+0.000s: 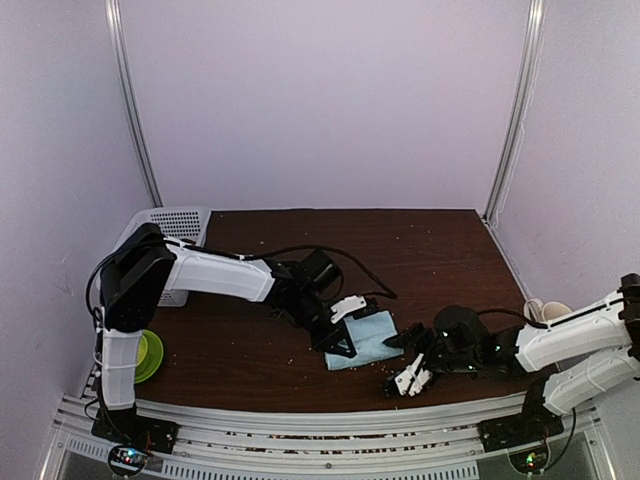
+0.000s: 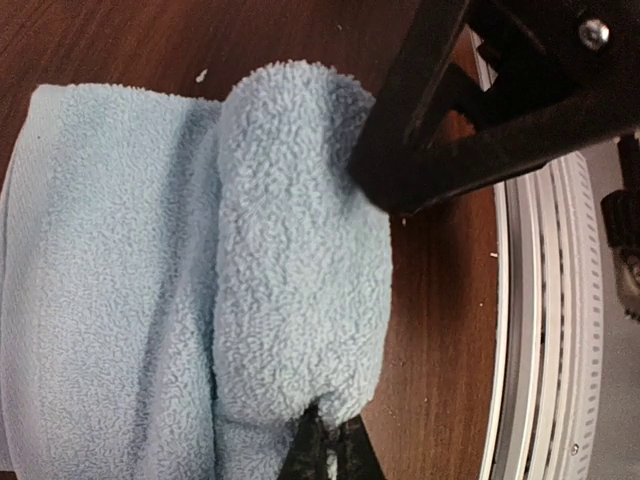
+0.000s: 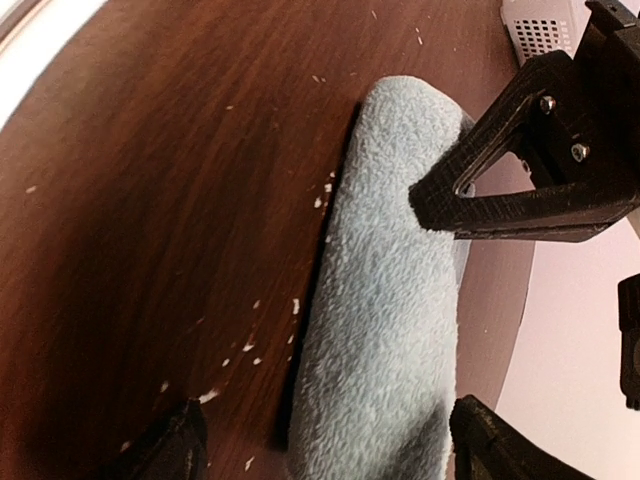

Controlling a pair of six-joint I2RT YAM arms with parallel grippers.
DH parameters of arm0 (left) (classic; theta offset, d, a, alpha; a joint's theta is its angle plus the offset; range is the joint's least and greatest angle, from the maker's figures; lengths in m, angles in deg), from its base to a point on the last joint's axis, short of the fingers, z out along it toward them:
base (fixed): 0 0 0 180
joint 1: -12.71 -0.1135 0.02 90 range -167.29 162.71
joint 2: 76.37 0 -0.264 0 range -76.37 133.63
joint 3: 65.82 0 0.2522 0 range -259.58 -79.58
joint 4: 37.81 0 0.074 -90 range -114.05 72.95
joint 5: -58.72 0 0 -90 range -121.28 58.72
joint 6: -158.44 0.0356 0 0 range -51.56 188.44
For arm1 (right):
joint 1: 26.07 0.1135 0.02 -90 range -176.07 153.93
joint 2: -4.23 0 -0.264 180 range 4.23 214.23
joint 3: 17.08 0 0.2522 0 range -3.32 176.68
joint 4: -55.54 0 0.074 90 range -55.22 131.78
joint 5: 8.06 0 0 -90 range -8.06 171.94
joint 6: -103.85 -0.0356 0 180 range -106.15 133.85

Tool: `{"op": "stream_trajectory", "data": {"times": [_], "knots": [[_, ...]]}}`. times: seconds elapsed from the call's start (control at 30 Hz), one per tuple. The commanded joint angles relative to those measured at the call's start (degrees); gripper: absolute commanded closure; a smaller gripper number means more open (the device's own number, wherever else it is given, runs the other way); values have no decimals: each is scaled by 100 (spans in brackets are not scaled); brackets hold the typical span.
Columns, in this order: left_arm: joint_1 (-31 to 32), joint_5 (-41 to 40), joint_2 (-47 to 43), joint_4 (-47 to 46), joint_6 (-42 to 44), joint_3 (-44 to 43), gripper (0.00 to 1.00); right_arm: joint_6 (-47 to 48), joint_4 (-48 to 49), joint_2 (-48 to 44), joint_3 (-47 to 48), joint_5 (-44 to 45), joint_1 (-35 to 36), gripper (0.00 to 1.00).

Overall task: Roll the towels
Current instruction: Roll the towel at the center of the board.

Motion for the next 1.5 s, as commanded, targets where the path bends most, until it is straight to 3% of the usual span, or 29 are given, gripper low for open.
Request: {"op": "stream_trajectory", "data": {"times": [0.0,0.17,0.37,0.47,0.73,0.8,1.0,1.1,1.2,1.47], "knots": [[-196,575,240,26,-162,-192,100,-368,1211,652,338,913,244,17],[-270,716,384,45,-290,-321,100,-308,1792,1114,459,1382,524,17],[-310,767,496,131,-286,-443,100,-418,1878,1778,815,1865,670,27],[-336,790,490,153,-264,-431,100,-467,1755,2025,921,2014,706,35],[-385,834,489,155,-177,-357,100,-732,1081,2469,1282,2172,649,37],[-382,843,474,162,-142,-348,100,-837,779,2603,1519,2148,598,44],[-385,892,431,180,-58,-347,100,-1058,-139,2815,1999,1935,491,82],[-396,773,295,181,0,-303,92,-1066,-478,2800,2100,1769,478,95],[-414,541,-5,76,74,-99,85,-1122,-1076,2715,2310,1504,449,100],[-445,-1222,-1826,-693,125,1059,69,-1350,-2751,2678,3058,718,412,100]]}}
